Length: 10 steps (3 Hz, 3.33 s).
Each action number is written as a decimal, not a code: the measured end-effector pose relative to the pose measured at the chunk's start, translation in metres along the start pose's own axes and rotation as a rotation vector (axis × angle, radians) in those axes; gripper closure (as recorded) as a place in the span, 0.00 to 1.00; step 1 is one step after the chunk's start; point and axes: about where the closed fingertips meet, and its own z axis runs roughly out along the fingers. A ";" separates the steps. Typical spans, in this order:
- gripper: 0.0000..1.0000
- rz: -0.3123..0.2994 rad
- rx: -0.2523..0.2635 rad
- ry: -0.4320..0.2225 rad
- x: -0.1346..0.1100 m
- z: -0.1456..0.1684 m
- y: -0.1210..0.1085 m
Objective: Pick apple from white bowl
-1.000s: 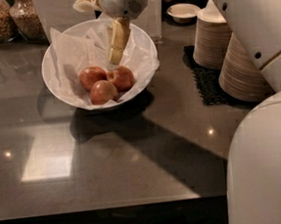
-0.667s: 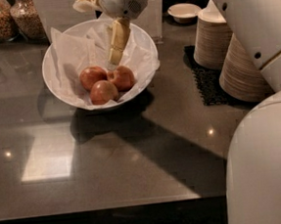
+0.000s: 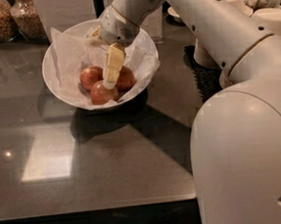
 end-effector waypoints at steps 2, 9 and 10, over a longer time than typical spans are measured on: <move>0.00 0.075 -0.024 -0.009 0.030 0.019 -0.003; 1.00 0.141 0.122 0.227 0.012 -0.047 -0.015; 1.00 0.136 0.137 0.241 0.007 -0.053 -0.017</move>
Offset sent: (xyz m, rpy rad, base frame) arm 0.0139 -0.0275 -0.0761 -0.0331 0.1670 -0.0890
